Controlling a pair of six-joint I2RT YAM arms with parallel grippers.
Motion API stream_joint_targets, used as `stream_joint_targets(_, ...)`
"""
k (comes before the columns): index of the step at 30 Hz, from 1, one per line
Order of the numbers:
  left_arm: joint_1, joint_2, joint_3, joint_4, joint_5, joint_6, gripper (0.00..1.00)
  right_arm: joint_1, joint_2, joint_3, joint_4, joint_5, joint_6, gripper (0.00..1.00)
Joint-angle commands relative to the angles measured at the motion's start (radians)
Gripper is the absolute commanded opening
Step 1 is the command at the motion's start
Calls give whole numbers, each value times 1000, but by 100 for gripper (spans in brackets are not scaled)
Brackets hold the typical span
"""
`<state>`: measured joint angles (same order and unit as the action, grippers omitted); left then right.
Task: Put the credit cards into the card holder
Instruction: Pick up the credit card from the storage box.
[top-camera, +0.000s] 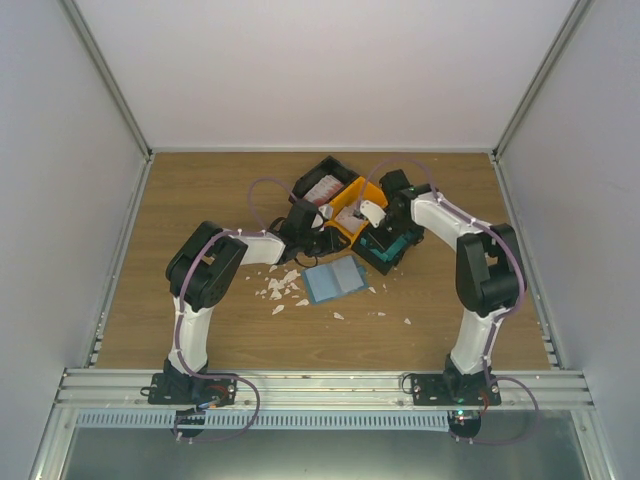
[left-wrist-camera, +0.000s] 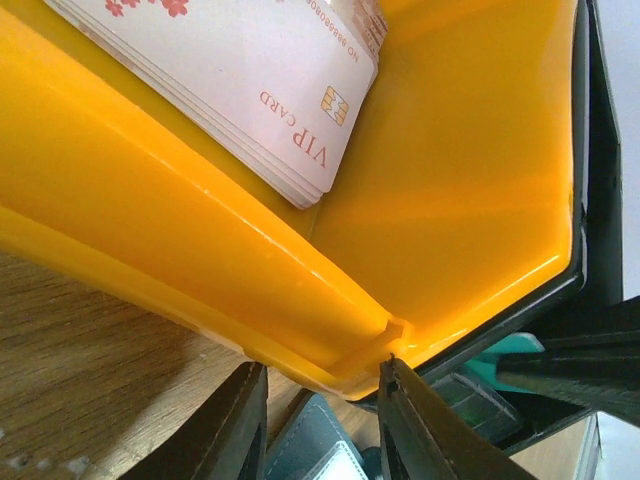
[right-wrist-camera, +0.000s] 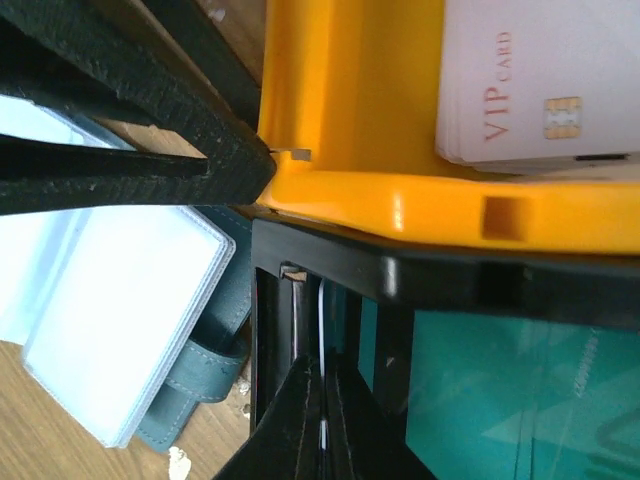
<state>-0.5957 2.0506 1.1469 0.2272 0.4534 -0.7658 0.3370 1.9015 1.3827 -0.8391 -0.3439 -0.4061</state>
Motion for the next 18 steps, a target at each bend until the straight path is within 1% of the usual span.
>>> stream_joint_targets(1,-1,-23,11,35,-29,26,34,7,-56,0,1,-4,15,1)
stream_joint_targets(5,-1,-37,1,36,-30,26,34,7,-83,0,7,20,29,0)
stream_joint_targets(10,-1,-83,-28,37,-42,35,37,7,-135,18,12,92,54,1)
stream_joint_targets(13,-3,-147,-83,69,-71,40,37,4,-209,16,13,136,59,1)
stream_joint_targets(18,-3,-290,-188,120,-116,46,41,-4,-324,3,57,88,116,0)
